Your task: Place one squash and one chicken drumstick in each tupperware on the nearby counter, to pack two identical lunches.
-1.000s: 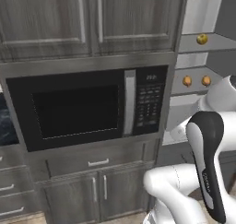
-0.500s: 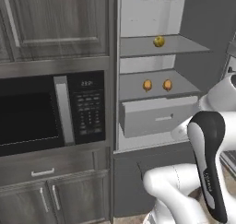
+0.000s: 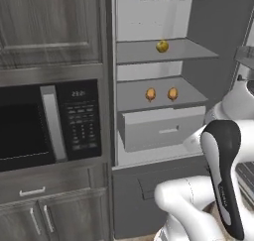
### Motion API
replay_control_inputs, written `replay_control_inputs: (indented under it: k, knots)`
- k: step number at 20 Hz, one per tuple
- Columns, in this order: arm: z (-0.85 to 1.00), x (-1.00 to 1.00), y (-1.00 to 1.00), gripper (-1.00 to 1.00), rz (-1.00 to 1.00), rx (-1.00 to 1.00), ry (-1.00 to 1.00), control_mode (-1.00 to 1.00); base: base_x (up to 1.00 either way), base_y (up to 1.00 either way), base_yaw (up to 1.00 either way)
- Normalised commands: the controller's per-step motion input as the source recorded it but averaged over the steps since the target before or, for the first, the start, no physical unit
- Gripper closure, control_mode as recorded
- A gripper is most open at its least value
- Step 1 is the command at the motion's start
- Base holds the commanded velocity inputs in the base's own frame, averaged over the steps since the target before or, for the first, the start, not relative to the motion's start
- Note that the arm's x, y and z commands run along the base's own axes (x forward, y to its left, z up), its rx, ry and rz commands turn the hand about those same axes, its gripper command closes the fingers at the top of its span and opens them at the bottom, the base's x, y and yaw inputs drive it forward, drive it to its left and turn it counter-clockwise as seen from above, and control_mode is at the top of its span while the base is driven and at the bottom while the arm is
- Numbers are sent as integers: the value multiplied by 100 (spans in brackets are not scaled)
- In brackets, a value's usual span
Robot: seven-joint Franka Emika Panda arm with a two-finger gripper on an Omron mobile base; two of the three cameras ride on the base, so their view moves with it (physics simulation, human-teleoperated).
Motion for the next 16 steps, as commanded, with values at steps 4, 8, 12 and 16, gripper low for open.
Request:
replay_control_inputs:
  k: [4,8,12,16]
  knots:
    - [0,0,0,-100,0,0,0,100,2,-67,0]
    - [0,0,0,-100,0,0,0,100,6,-47,0]
    - [0,0,0,-100,0,0,0,100,54,5,-1]
    - [0,0,0,-100,0,0,0,100,81,35,-7]
